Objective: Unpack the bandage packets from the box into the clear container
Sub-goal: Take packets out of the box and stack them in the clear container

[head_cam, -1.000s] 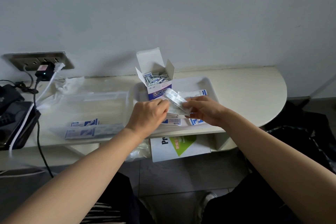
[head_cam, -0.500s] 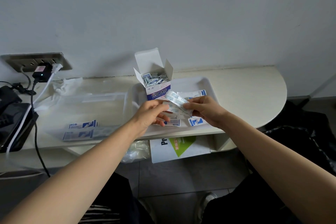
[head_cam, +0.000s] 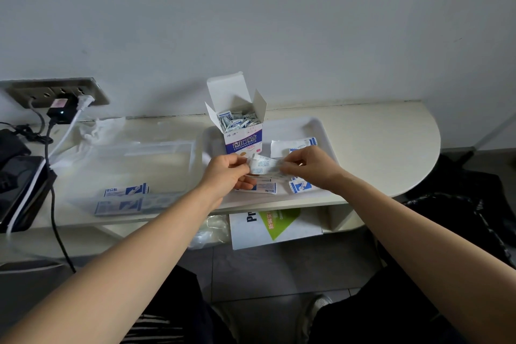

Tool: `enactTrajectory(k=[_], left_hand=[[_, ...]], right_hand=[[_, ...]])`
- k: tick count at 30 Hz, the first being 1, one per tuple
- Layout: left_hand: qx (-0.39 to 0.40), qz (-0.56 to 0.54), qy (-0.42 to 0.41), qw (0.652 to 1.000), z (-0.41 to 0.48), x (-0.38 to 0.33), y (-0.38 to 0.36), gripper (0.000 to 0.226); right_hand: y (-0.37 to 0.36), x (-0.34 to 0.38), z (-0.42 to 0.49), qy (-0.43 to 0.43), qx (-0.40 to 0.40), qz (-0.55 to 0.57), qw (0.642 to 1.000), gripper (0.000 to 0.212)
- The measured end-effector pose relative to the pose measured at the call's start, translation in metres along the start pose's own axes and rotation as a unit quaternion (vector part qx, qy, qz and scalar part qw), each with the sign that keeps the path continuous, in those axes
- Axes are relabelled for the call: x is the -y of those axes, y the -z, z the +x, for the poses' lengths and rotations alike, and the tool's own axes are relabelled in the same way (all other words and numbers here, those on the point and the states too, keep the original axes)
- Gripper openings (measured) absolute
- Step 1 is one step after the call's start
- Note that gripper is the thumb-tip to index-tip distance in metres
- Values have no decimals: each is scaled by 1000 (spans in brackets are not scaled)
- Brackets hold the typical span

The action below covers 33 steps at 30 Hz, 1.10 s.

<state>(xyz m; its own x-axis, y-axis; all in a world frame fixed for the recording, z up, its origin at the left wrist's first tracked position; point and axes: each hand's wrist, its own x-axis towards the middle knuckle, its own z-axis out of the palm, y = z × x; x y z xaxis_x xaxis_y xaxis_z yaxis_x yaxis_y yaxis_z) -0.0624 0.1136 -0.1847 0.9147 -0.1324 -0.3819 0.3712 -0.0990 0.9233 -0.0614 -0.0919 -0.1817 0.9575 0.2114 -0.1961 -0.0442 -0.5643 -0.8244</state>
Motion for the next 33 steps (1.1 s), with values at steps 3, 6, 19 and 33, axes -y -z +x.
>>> enactTrajectory(k=[3, 6, 19, 33], left_hand=[[20, -20, 6, 1000, -4, -3, 2, 18], [27, 67, -36, 997, -4, -3, 4, 22], [-80, 476, -234, 844, 1, 9, 4, 10], [-123, 566, -190, 793, 8, 11, 14, 30]], right_hand=[[-3, -2, 1, 33, -38, -43, 998, 18], [-8, -7, 3, 51, -59, -64, 995, 12], [-20, -10, 6, 203, -104, -196, 954, 13], [-15, -19, 15, 112, -170, -169, 965, 13]])
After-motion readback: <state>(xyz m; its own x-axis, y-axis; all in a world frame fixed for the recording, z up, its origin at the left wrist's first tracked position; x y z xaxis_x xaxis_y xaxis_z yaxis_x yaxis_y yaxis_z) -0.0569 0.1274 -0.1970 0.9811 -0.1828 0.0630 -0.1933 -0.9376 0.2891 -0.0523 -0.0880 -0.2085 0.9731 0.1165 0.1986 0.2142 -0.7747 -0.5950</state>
